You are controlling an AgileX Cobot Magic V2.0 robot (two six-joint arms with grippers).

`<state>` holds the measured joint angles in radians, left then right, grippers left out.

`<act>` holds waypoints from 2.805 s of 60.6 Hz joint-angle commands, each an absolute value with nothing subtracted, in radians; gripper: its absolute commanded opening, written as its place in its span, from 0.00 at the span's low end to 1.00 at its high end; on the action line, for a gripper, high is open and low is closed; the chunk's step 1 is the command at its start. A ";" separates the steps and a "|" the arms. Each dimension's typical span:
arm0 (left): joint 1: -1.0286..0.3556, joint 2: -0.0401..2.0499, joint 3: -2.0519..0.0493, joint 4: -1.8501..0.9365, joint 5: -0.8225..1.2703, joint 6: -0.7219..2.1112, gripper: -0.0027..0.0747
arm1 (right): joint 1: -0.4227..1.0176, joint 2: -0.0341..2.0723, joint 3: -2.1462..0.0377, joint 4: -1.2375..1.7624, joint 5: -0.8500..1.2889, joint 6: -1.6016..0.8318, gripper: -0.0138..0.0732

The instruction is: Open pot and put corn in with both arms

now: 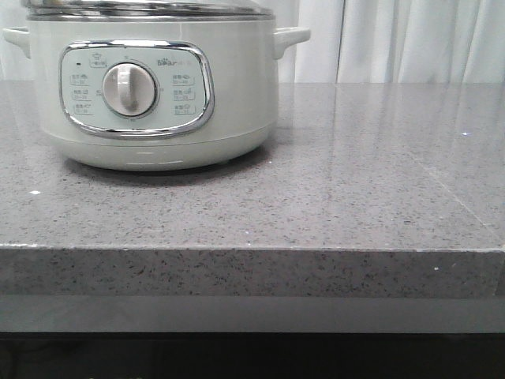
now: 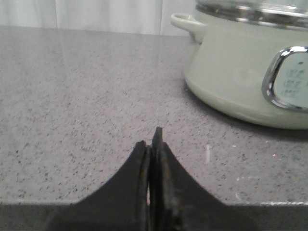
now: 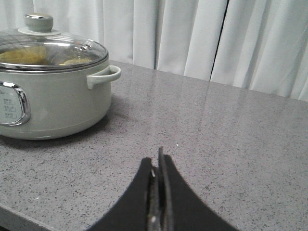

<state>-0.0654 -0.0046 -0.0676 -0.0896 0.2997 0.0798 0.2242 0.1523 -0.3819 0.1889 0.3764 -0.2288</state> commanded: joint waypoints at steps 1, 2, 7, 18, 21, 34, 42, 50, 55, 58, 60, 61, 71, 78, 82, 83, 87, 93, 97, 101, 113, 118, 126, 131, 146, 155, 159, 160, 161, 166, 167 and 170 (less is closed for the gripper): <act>-0.058 -0.030 -0.036 -0.099 0.156 0.070 0.01 | 0.219 0.162 -0.408 0.189 0.297 -0.234 0.08; -0.058 -0.030 -0.026 -0.102 0.144 0.070 0.01 | 0.219 0.162 -0.408 0.189 0.297 -0.234 0.08; -0.058 -0.030 0.011 -0.120 0.106 0.070 0.01 | 0.219 0.162 -0.408 0.189 0.297 -0.234 0.08; -0.058 -0.030 0.008 -0.122 0.101 0.070 0.01 | 0.219 0.163 -0.408 0.189 0.298 -0.234 0.08; -0.058 -0.030 0.008 -0.122 0.101 0.070 0.01 | 0.219 0.163 -0.408 0.189 0.298 -0.234 0.08; -0.058 -0.030 0.008 -0.122 0.101 0.070 0.01 | 0.219 0.163 -0.408 0.189 0.298 -0.234 0.08; -0.058 -0.030 0.008 -0.122 0.101 0.070 0.01 | 0.219 0.163 -0.408 0.189 0.298 -0.234 0.08; -0.058 -0.030 0.008 -0.122 0.101 0.070 0.01 | 0.219 0.163 -0.408 0.189 0.298 -0.234 0.08; -0.058 -0.030 0.008 -0.122 0.101 0.070 0.01 | 0.219 0.163 -0.408 0.189 0.298 -0.234 0.08; -0.058 -0.030 0.008 -0.122 0.101 0.070 0.01 | 0.219 0.163 -0.408 0.189 0.298 -0.234 0.08; -0.058 -0.030 0.008 -0.122 0.101 0.070 0.01 | 0.219 0.163 -0.408 0.189 0.298 -0.234 0.08; -0.058 -0.030 0.008 -0.122 0.101 0.070 0.01 | 0.219 0.163 -0.408 0.189 0.298 -0.234 0.08; -0.058 -0.030 0.008 -0.122 0.101 0.070 0.01 | 0.219 0.163 -0.408 0.189 0.298 -0.234 0.08; -0.058 -0.030 0.008 -0.122 0.101 0.070 0.01 | 0.219 0.163 -0.395 0.186 0.289 -0.234 0.08; -0.058 -0.030 0.008 -0.122 0.101 0.070 0.01 | 0.211 0.161 -0.362 0.151 0.253 -0.227 0.08; -0.056 -0.030 0.008 -0.122 0.101 0.070 0.01 | 0.207 0.161 -0.353 0.142 0.242 -0.220 0.08; -0.056 -0.030 0.008 -0.122 0.101 0.070 0.01 | 0.177 0.159 -0.308 0.107 0.188 -0.182 0.08; -0.056 -0.030 0.008 -0.122 0.101 0.070 0.01 | 0.117 0.141 -0.233 0.096 0.116 -0.153 0.08; -0.056 -0.030 0.008 -0.122 0.101 0.070 0.01 | 0.076 0.114 -0.175 0.096 0.096 -0.153 0.08; -0.056 -0.030 0.008 -0.122 0.101 0.070 0.01 | 0.035 0.084 -0.119 0.096 0.095 -0.153 0.08; -0.056 -0.030 0.008 -0.122 0.101 0.070 0.01 | -0.036 -0.022 -0.014 0.097 0.118 -0.153 0.08; -0.056 -0.030 0.008 -0.122 0.101 0.070 0.01 | -0.045 -0.031 0.007 0.097 0.113 -0.153 0.08; -0.056 -0.028 0.008 -0.122 0.101 0.070 0.01 | -0.045 -0.031 0.026 0.097 0.112 -0.153 0.08; -0.056 -0.028 0.008 -0.122 0.101 0.070 0.01 | -0.045 -0.031 0.026 0.098 0.111 -0.153 0.08; -0.056 -0.028 0.008 -0.122 0.101 0.070 0.01 | -0.045 -0.031 0.026 0.098 0.112 -0.153 0.08; -0.056 -0.028 0.008 -0.122 0.101 0.070 0.01 | -0.045 -0.031 0.026 0.098 0.112 -0.153 0.08; -0.056 -0.028 0.008 -0.122 0.101 0.070 0.01 | -0.045 -0.031 0.026 0.098 0.112 -0.153 0.08; -0.056 -0.028 0.008 -0.122 0.101 0.070 0.01 | -0.045 -0.031 0.026 0.098 0.112 -0.153 0.08; -0.056 -0.028 0.008 -0.122 0.101 0.070 0.01 | -0.045 -0.031 0.026 0.098 0.112 -0.153 0.08; -0.056 -0.028 0.008 -0.122 0.101 0.070 0.01 | -0.045 -0.031 0.026 0.098 0.112 -0.153 0.08; -0.056 -0.028 0.008 -0.122 0.101 0.070 0.01 | -0.045 -0.031 0.026 0.098 0.112 -0.153 0.08; -0.056 -0.028 0.008 -0.122 0.101 0.070 0.01 | -0.045 -0.031 0.026 0.098 0.112 -0.153 0.08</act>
